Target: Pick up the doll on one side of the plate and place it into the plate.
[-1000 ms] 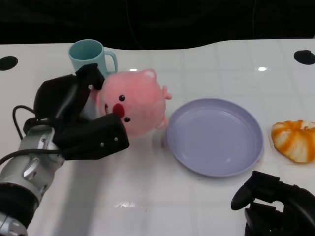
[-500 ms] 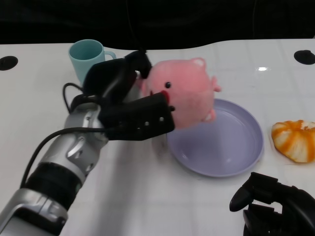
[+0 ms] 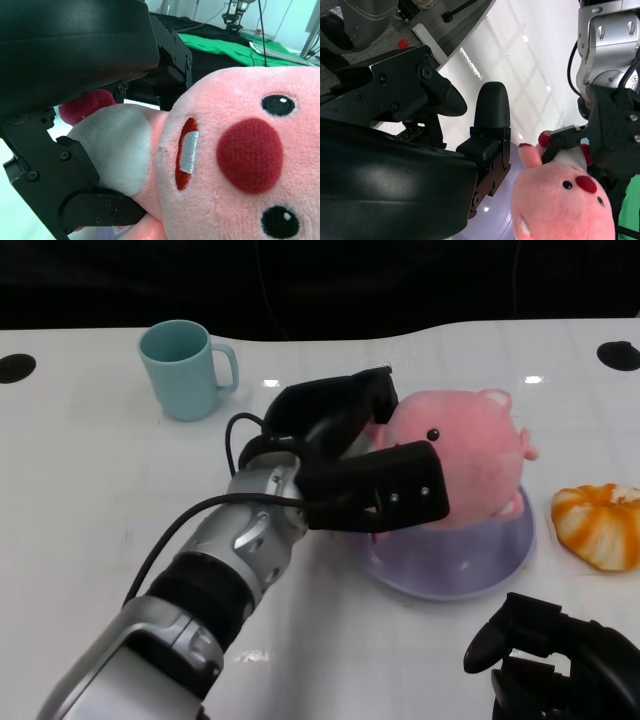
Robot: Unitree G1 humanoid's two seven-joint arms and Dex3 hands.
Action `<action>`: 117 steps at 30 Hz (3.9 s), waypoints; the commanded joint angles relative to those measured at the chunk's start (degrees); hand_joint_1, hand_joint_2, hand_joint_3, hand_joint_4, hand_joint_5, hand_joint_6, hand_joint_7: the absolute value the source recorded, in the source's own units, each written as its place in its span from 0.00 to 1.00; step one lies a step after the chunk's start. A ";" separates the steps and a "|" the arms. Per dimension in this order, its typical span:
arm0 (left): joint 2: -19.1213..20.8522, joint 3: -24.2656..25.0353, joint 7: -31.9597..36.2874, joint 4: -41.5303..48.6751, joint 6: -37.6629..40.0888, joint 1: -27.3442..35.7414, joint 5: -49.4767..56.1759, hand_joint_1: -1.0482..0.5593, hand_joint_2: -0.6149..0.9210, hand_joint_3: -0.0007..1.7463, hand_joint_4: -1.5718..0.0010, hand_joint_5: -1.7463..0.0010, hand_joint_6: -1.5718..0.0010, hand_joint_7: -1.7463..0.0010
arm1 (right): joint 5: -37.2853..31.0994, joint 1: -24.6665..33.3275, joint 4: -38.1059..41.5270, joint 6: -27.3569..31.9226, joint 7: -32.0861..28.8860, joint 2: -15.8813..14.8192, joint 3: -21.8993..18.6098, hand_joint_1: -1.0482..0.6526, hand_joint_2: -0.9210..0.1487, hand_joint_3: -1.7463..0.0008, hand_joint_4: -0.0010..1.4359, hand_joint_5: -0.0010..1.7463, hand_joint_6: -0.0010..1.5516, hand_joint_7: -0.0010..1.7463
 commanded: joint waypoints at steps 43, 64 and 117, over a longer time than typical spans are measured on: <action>8.39 -0.40 -20.63 -15.56 2.78 4.61 -3.09 0.11 1.00 0.20 1.00 0.96 0.95 1.00 | 0.25 0.46 -0.11 -1.65 0.45 -0.58 -0.85 0.57 0.23 0.35 0.47 1.00 0.32 0.89; 12.31 17.05 -36.75 -41.75 1.23 24.43 -34.29 0.17 1.00 0.20 1.00 0.64 0.88 0.96 | 0.62 0.40 -0.19 -1.57 0.74 -0.63 -0.94 0.56 0.23 0.36 0.47 1.00 0.33 0.88; 9.73 30.40 -11.36 -86.80 49.61 61.44 -69.39 0.60 0.73 0.81 0.44 0.00 0.54 0.00 | 0.44 -1.08 2.00 -3.01 1.01 -0.57 -1.28 0.57 0.23 0.36 0.47 1.00 0.33 0.88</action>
